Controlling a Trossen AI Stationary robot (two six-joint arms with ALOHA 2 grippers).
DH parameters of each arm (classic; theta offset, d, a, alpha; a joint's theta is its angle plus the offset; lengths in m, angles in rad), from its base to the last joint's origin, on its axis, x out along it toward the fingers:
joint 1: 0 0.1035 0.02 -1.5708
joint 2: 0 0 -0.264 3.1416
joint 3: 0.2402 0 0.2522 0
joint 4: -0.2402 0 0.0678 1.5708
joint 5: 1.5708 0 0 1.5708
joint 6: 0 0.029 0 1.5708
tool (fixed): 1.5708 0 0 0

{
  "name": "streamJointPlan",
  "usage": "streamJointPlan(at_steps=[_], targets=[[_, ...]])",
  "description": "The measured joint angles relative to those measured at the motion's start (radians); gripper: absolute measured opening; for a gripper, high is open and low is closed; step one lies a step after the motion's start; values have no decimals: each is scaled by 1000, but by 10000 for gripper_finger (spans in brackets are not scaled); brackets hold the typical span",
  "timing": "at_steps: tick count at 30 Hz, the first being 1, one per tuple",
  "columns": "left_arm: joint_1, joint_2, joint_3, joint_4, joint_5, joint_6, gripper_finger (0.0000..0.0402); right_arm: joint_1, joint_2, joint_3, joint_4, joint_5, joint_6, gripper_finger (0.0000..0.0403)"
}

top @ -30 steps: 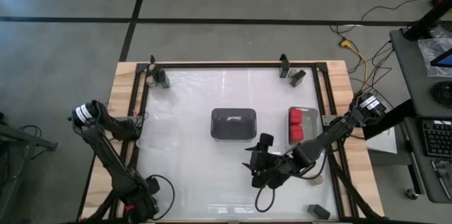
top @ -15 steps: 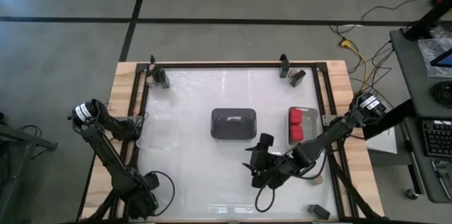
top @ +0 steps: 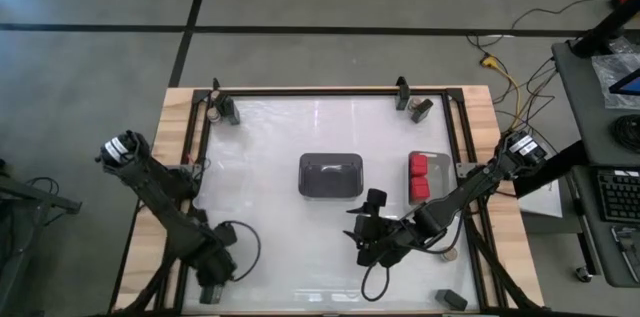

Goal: Sort spices by type
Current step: Put the red spice can into the white bin

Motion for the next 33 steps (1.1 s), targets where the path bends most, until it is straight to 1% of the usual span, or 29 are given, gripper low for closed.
streamJointPlan(at_steps=[4,9,11,15,20,25,29,31,33], targets=[[92,0,26,-2,-67,95,209,-4,0,0,1,0,-10,233],[181,0,76,4,-161,205,209,-4,0,0,1,-6,-10,233],[214,0,89,44,-176,239,209,-3,0,0,1,-8,-10,233],[273,0,92,180,-197,334,209,-3,0,0,1,-8,-6,233],[333,1,86,251,-219,432,209,-3,0,0,1,-8,-7,233],[374,11,91,295,-227,476,209,-3,0,0,6,-8,-7,233],[387,72,97,288,-207,513,209,-4,0,0,11,-8,-7,233],[389,118,126,274,-177,555,209,-4,0,0,14,-8,-10,233],[388,161,178,232,-171,606,210,-4,0,0,14,-8,-10,233]])
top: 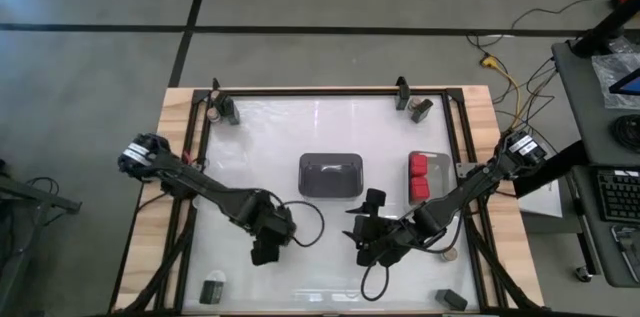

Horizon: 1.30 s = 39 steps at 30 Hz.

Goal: Sort spices by type
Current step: Put the red spice can into the white bin

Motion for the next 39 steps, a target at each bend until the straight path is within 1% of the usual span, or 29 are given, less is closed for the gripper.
streamJointPlan(at_steps=[5,8,13,17,23,25,28,31,35,39], targets=[[1,104,140,-153,-57,88,210,0,0,0,1,0,1,233],[3,161,179,-183,-62,131,210,3,0,0,2,0,2,233],[3,213,213,-195,-75,186,210,14,0,0,3,-12,3,233],[3,215,214,-191,-76,193,215,24,0,0,-1,-27,12,233],[3,212,209,-152,-80,192,236,29,0,0,-1,-27,13,233],[3,204,209,-138,-87,192,241,29,0,0,-1,-28,13,233],[-3,187,209,-146,-133,192,249,30,0,0,0,-32,14,233],[-13,145,209,-158,-160,193,256,29,0,0,32,-50,15,233],[-45,38,187,-149,-197,190,258,29,0,0,115,-53,0,233],[-94,-116,122,-83,-254,152,258,15,25,0,211,-46,-20,233]])
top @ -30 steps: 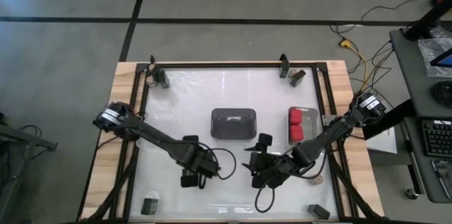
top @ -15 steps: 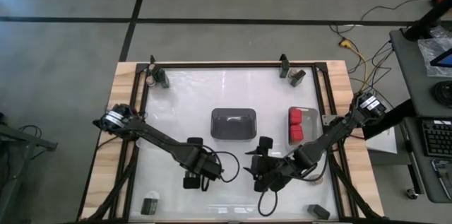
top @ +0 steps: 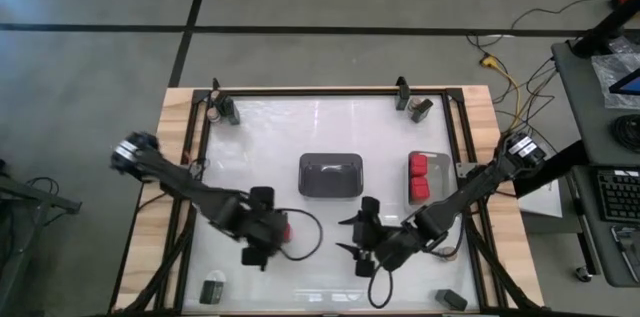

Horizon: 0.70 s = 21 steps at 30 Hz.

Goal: Sort spices by type
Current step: Put the red spice can into the white bin

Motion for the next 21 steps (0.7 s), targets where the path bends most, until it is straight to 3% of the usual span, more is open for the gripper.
streamJointPlan(at_steps=[4,10,17,21], targets=[[-78,-181,-120,120,-91,-95,258,-31,80,3,189,-27,-22,237],[-191,-400,-320,304,-244,-209,258,-73,176,121,215,-61,-74,283],[-251,-527,-539,603,-382,-136,259,-103,307,336,110,-65,-173,334],[-250,-554,-658,815,-405,-43,259,-132,396,449,36,-130,-169,344]])
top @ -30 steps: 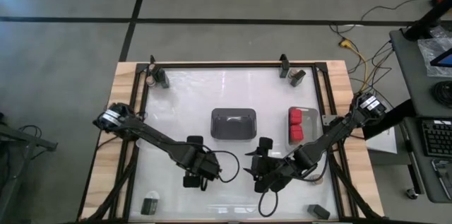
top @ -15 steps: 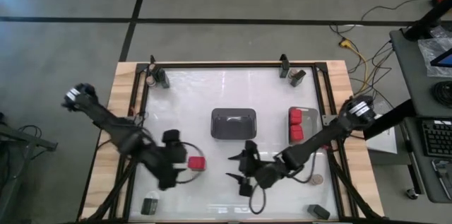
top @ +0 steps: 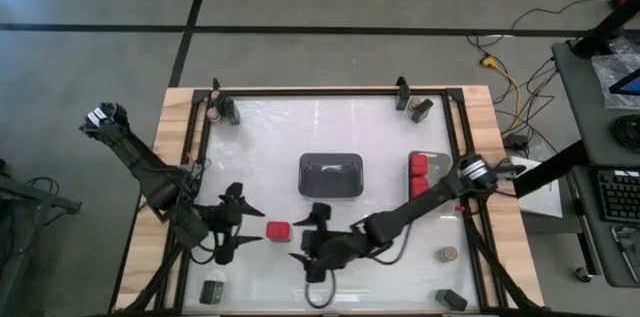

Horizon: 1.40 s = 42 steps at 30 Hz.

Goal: Sort spices by type
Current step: Put the red spice can into the white bin

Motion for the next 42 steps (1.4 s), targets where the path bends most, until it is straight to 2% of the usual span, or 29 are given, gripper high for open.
streamJointPlan(at_steps=[6,10,15,20,24,34,38,42], targets=[[-3,-9,-138,244,-32,99,259,-46,92,122,-53,-47,8,345],[-6,-12,-204,324,-96,108,259,-76,138,162,-54,-89,5,344],[-12,-12,-265,397,-112,78,259,-101,165,165,-52,-88,17,336],[-15,-12,-271,400,-112,89,259,-114,186,162,-39,-105,-7,324],[-15,-13,-256,401,-112,126,259,-146,230,190,-26,-223,24,319],[-18,-14,-257,381,-103,134,259,-166,242,348,-262,-256,14,329],[-31,-33,-257,319,-100,84,259,-179,244,373,-338,-283,42,327],[-44,-56,-257,219,-100,-28,259,-164,243,387,-366,-293,68,329]])
